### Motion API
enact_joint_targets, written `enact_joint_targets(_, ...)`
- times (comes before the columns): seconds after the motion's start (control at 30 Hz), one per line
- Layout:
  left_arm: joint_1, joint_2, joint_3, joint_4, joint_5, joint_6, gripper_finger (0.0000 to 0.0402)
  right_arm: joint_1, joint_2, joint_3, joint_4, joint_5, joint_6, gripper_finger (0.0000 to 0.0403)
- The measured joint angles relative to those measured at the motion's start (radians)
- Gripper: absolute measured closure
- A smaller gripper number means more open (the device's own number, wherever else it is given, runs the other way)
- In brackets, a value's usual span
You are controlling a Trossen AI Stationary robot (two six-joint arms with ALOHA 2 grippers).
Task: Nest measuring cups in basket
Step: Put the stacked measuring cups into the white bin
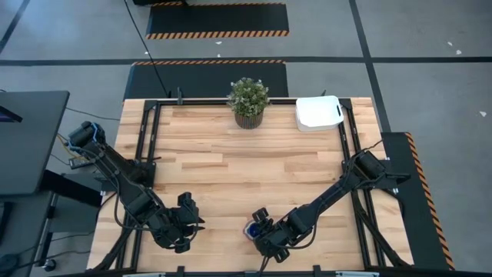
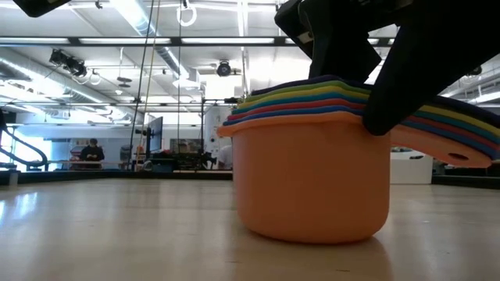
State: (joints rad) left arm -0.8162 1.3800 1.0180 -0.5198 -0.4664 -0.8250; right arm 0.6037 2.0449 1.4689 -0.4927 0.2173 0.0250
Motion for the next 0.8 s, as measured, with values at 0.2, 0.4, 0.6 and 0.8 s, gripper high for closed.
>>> enact_joint_targets(0.2,0.0,0.0,0.0,0.0,0.0,0.0,0.0306,-0.004,0.0,0.0,0.0,-0.001,-0.001,0.0224)
enact_joint_targets(0.4,0.0,0.0,0.0,0.0,0.0,0.0,0.0306,-0.016,0.0,0.0,0.0,-0.012,0.001,0.0224)
enact_joint_targets(0.6,0.0,0.0,0.0,0.0,0.0,0.0,0.0306,-0.027,0.0,0.0,0.0,-0.013,0.05,0.0224)
enact_joint_targets(0.8,0.0,0.0,0.0,0.0,0.0,0.0,0.0306,-0.03,-0.001,0.0,0.0,-0.034,0.06,0.0224)
